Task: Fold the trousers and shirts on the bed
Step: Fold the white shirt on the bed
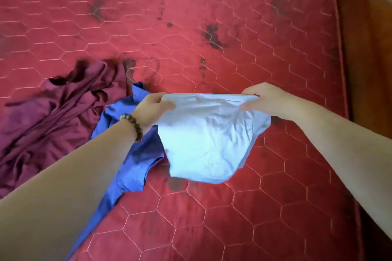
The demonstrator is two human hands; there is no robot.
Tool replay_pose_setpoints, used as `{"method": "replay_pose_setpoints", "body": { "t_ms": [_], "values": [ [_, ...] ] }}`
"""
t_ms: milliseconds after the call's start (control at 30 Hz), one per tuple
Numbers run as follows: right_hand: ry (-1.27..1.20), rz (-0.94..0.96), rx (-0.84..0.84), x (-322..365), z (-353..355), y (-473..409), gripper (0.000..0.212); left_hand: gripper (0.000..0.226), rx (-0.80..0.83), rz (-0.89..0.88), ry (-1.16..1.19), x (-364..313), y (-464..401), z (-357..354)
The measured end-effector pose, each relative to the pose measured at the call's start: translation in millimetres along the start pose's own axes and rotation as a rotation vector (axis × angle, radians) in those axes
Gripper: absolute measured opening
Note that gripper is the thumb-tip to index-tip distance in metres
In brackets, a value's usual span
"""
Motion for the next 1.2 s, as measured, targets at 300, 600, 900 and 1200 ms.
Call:
{"method": "replay_pose_setpoints", "body": {
  "t_ms": [300,600,900,1200],
  "values": [
    [-0.290,-0.386,-0.282,-144,-7,-53,0.041,0.043,-0.173,0.173,-0.135,83,-94,-30],
    [-0.185,-0.606,-0.562,-227,-64,-40,0.077,0.045,-0.175,0.242,-0.512,150,-112,-48],
    [-0.428,-0.469,-0.785,-205,-55,-56,0.039,0.032,-0.188,0.225,-0.531,154,-118,-52],
    [-0.591,-0.518,-0.642,-223,-65,-80,0.031,0.050,-0.281,-0.225,-0.943,81,-115,-70]
  ]
}}
Point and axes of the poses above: each hand's wrist, its own y-axis away from the middle knuckle, its own z-axis out of the back of the hand, x = y × z, the point moved 10 cm from there along -y, towards the middle knuckle, and after that the axes turned 6 degrees about x, right-handed, at the moved point
